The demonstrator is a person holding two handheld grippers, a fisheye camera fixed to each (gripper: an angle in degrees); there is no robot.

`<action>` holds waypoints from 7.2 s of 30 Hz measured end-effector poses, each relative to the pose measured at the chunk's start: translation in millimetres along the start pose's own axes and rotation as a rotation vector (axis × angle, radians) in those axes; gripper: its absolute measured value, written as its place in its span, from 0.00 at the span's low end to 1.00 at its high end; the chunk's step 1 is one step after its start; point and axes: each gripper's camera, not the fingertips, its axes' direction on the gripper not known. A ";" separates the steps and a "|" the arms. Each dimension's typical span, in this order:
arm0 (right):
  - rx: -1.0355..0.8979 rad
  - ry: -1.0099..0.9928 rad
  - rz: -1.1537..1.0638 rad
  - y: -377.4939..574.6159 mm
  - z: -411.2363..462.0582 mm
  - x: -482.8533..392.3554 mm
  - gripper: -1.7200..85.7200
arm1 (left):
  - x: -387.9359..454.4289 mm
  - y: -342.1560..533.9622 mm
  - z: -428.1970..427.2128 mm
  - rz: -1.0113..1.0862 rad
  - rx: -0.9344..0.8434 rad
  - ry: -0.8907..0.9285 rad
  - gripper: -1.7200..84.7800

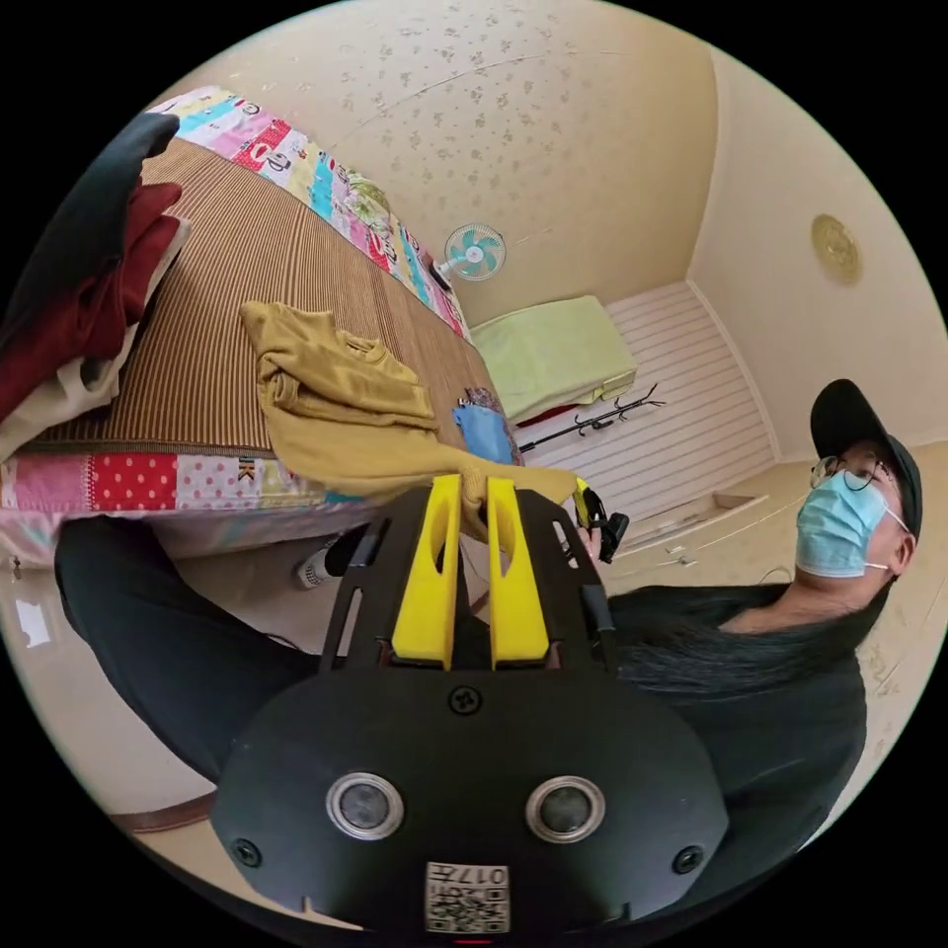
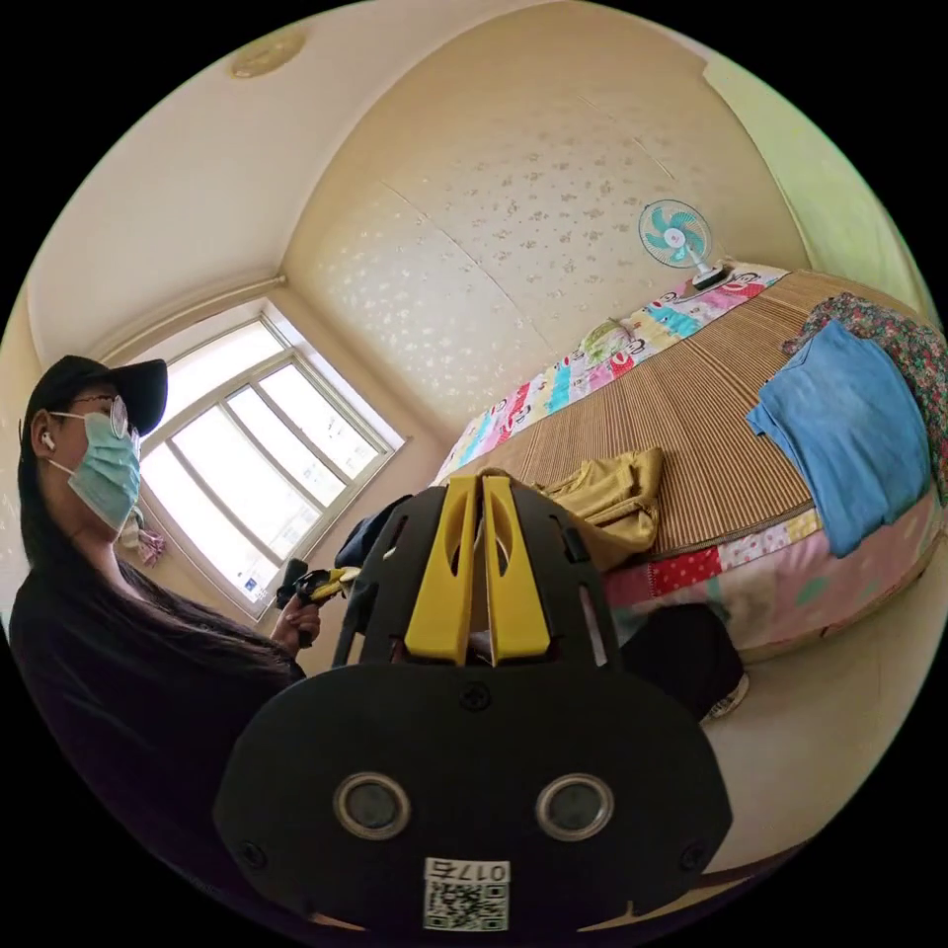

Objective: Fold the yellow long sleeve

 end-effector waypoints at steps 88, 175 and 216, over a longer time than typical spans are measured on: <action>-0.276 0.404 0.223 17.6 204.6 71.5 0.12 | -166.3 -31.5 24.1 -0.384 0.222 -0.175 0.17; -0.465 0.065 -0.312 -76.4 473.7 141.1 0.16 | -60.9 -228.7 -4.2 0.155 0.457 -0.323 0.07; -0.281 0.120 0.183 -37.8 134.5 196.1 0.17 | -7.4 -110.7 242.5 0.320 -0.040 -0.153 0.11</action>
